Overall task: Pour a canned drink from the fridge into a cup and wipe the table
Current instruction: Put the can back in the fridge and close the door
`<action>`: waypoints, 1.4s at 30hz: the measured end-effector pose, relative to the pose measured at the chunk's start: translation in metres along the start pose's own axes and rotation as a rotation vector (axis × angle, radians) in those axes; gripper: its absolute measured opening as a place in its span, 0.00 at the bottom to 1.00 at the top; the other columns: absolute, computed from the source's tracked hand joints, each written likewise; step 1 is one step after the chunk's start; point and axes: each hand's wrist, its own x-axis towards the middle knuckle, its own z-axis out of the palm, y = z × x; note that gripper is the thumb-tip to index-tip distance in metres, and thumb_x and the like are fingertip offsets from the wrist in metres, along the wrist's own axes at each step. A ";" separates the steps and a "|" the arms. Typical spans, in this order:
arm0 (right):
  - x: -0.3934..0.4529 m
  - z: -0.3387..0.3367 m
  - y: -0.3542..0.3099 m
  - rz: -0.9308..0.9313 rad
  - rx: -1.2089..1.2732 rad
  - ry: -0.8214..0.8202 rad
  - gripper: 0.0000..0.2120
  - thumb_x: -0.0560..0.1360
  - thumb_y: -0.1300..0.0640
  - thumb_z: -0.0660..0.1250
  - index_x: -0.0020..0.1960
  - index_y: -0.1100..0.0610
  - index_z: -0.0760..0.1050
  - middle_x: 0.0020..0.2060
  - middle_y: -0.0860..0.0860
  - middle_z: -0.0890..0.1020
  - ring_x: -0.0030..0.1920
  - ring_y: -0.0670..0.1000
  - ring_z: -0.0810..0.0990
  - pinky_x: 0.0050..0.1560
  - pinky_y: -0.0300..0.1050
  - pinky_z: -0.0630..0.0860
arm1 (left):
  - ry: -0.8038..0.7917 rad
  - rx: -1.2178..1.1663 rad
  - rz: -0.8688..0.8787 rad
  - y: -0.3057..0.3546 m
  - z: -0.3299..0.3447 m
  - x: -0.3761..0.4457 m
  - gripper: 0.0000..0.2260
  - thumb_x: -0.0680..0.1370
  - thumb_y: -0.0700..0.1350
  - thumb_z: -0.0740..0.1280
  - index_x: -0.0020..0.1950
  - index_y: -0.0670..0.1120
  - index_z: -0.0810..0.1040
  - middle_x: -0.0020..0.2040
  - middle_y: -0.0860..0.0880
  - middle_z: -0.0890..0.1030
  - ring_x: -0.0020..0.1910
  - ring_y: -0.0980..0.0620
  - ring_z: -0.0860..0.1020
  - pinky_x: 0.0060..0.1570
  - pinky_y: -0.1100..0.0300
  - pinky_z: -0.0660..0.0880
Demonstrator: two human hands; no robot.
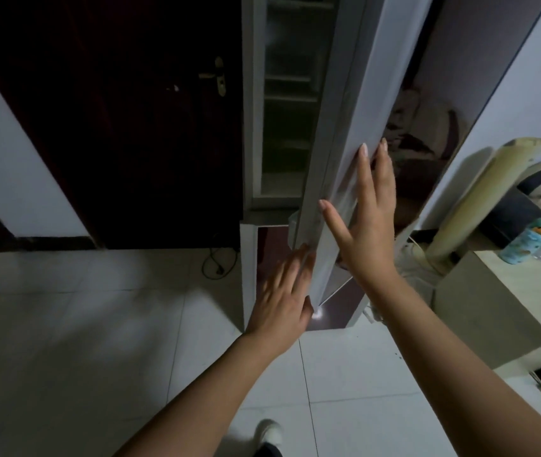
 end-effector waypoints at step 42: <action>0.156 0.241 -0.025 0.252 -0.323 0.116 0.31 0.78 0.52 0.54 0.74 0.44 0.40 0.73 0.45 0.40 0.75 0.53 0.39 0.71 0.43 0.40 | -0.088 -0.316 0.211 -0.279 -0.066 0.214 0.32 0.78 0.44 0.62 0.75 0.52 0.45 0.77 0.52 0.53 0.75 0.53 0.51 0.68 0.67 0.44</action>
